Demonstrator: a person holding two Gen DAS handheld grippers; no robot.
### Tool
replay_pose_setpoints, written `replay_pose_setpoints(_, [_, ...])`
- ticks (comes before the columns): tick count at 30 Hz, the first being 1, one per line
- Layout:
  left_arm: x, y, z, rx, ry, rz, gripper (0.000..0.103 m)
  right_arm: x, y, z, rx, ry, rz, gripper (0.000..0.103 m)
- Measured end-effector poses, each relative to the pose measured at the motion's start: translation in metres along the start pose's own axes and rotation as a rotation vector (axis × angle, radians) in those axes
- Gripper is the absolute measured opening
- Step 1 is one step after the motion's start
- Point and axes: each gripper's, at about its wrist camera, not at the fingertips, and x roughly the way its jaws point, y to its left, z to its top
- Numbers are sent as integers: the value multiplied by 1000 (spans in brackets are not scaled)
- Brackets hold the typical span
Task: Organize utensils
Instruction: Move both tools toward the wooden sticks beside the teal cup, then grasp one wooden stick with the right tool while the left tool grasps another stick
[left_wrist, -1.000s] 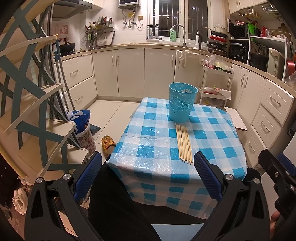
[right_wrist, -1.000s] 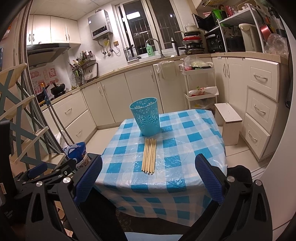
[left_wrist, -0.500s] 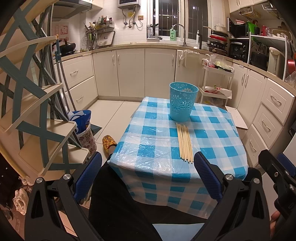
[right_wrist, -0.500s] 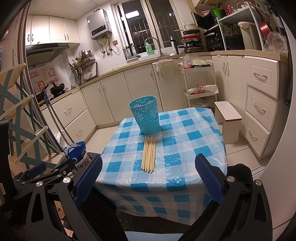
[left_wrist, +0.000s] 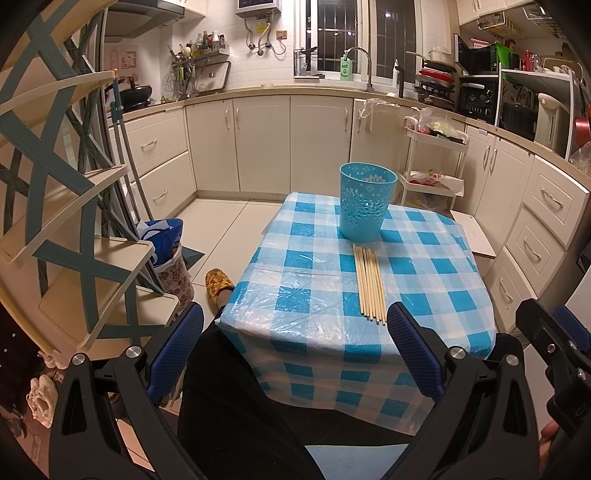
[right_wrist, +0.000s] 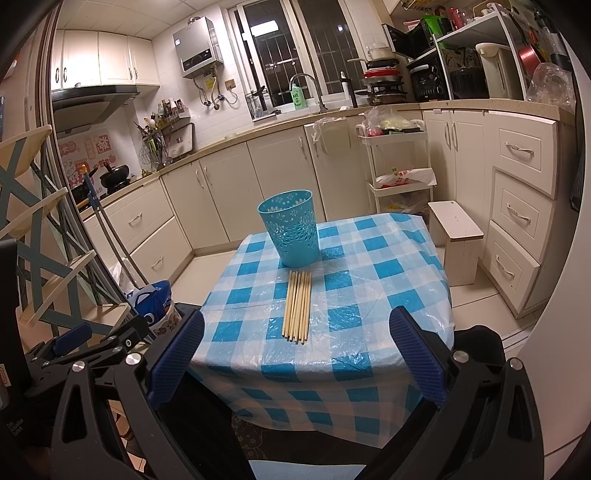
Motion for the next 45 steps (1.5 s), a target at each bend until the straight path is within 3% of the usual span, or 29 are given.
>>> replay_pose_setpoints(9, [3, 4, -4, 1, 16, -1, 96, 2, 0, -2, 1, 7, 0, 96])
replay_pose_setpoints(16, [26, -2, 3, 10, 50, 5, 96, 20, -3, -9, 2, 45, -6, 96])
replay_pose_setpoints(29, [106, -12, 11, 15, 181, 25, 96, 106, -19, -5, 21, 183, -25, 96])
replay_pose_setpoints(38, [160, -9, 14, -25, 248, -18, 96, 186, -28, 3, 5, 278, -9, 96])
replay_pose_setpoints(45, [193, -4, 21, -62, 264, -28, 96, 259, -29, 6, -37, 373, 17, 49])
